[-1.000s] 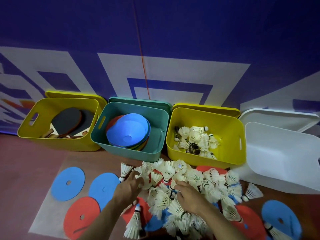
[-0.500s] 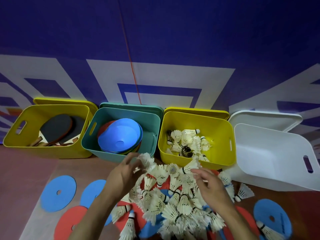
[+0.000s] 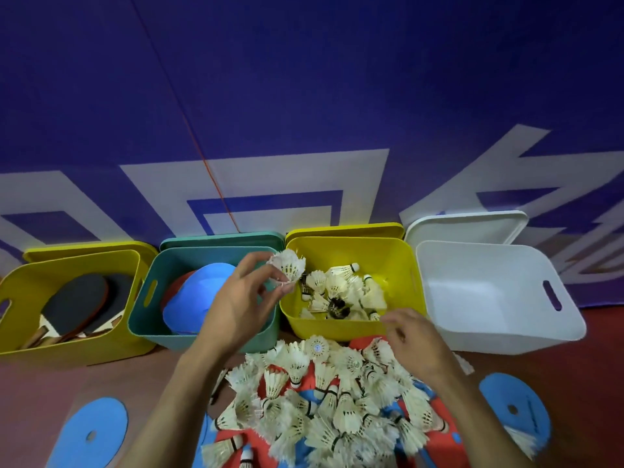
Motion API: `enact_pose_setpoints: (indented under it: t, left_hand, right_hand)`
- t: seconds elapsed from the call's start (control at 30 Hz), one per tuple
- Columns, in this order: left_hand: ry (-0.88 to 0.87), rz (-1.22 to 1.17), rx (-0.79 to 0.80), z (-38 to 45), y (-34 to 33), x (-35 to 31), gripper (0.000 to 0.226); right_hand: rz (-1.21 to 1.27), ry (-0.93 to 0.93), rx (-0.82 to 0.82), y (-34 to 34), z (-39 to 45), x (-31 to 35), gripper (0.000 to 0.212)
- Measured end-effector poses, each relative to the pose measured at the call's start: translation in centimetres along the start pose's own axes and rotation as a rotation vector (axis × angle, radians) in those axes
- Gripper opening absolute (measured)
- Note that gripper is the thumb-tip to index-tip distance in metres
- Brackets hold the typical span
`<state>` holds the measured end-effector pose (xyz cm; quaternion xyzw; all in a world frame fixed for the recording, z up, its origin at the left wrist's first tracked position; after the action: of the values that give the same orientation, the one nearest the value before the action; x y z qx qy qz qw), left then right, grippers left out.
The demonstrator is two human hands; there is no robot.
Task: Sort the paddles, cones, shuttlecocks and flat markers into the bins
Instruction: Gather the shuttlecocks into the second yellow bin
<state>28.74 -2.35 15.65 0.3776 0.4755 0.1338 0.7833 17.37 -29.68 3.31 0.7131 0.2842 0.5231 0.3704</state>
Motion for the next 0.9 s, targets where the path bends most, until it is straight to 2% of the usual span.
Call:
enact_pose_setpoints:
  t: [0.2, 0.33, 0.4, 0.67, 0.8, 0.9]
  left_hand:
    - [-0.037, -0.037, 0.053, 5.2, -4.3, -0.8, 0.027]
    - [0.054, 0.104, 0.324, 6.5, -11.7, 2.9, 0.039]
    - [0.073, 0.135, 0.405, 5.4, -14.0, 4.3, 0.042]
    - [0.074, 0.01, 0.321, -4.4, -11.8, 6.0, 0.024]
    - [0.181, -0.017, 0.266, -12.2, -9.0, 9.2, 0.027]
    - [0.266, -0.011, 0.252, -16.8, -8.1, 11.0, 0.015]
  right_hand:
    - [0.18, -0.094, 0.194, -4.3, -5.8, -2.8, 0.02]
    - [0.217, -0.131, 0.213, -5.2, -7.2, -3.5, 0.025]
    - [0.234, -0.141, 0.208, -5.2, -7.3, -3.7, 0.025]
    - [0.139, -0.12, 0.266, -7.2, -6.7, -4.1, 0.024]
    - [0.026, -0.137, 0.469, -11.5, -6.6, -4.1, 0.037]
    - [-0.061, -0.153, 0.573, -14.1, -6.5, -3.5, 0.051]
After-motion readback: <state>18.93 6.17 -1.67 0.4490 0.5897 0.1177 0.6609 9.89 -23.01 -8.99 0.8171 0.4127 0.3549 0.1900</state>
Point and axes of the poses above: each hand's wrist, its own z-axis towards the middle knuckle, its own y-axis out of the back of the hand, x = y × z, the point moved 9 cm from there along z, towards the middle knuckle, and after that the axes turned 4 degrees about -z, right-handed, at the moved point
